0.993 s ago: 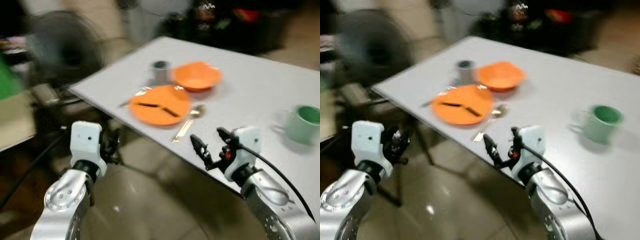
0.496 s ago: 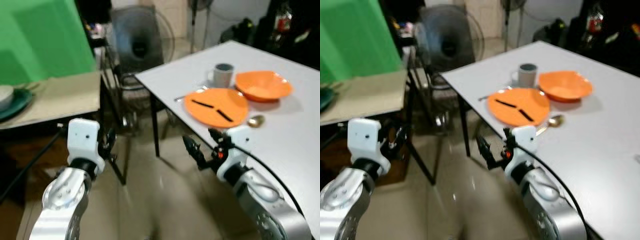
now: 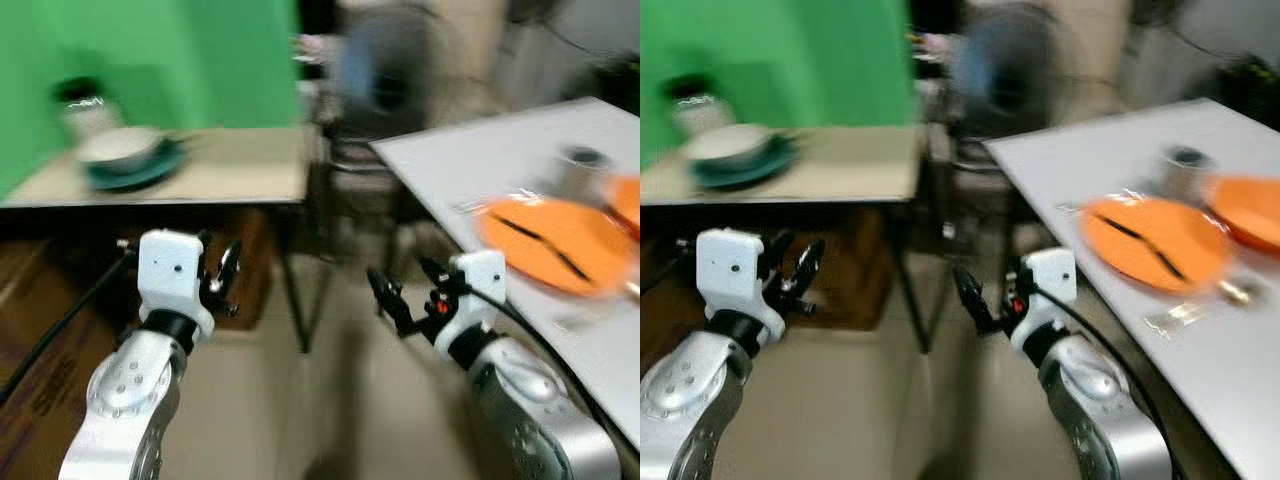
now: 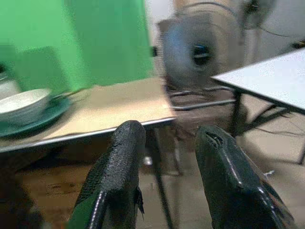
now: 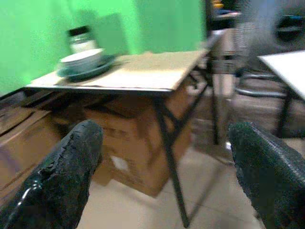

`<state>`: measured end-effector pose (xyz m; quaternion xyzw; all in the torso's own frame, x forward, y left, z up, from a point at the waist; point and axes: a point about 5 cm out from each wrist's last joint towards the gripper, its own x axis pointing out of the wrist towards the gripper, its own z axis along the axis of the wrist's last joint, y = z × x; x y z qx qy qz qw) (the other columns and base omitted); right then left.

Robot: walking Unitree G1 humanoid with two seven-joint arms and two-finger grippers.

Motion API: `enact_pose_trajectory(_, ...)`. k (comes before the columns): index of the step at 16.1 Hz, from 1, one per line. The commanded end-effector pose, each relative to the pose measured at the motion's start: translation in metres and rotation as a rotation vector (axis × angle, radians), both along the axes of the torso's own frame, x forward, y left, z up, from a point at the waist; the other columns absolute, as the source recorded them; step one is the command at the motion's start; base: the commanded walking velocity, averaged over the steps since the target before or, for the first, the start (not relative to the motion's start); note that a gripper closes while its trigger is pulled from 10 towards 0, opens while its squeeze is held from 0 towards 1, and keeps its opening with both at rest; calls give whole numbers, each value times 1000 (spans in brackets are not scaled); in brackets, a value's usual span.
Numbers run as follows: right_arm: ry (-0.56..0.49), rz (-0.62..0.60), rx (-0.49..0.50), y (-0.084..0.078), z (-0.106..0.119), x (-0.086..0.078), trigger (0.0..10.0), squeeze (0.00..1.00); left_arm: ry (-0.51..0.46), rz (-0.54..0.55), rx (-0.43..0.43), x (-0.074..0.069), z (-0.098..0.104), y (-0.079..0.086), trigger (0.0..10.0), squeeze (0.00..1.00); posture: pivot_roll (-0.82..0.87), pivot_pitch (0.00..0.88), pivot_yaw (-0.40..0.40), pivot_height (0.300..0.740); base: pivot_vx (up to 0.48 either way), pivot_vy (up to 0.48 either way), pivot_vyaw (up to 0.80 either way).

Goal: Setting the table

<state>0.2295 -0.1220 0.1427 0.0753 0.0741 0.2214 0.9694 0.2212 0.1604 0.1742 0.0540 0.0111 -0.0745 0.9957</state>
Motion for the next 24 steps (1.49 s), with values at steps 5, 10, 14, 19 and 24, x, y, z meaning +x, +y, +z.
enact_pose_trajectory(5,-23,10,8,4,2,5,10000,0,-1,7,7,0,0,4,10000,0,-34,0,78,740,345,0,320)
enact_pose_trajectory(10,-28,11,12,6,2,10,10000,0,-3,12,17,0,1,6,10000,0,-20,0,79,740,352,0,0)
enact_pose_trajectory(14,-49,41,-4,9,4,12,10000,0,-6,8,26,0,1,5,10000,0,-19,0,74,740,353,0,0)
enact_pose_trajectory(19,-73,60,-9,11,7,18,10000,0,-19,-7,55,2,2,3,10000,0,-18,0,57,740,354,0,748)
enact_pose_trajectory(24,-90,108,-29,14,9,18,10000,0,-14,-7,63,-1,0,2,10000,0,-13,0,48,740,353,0,506)
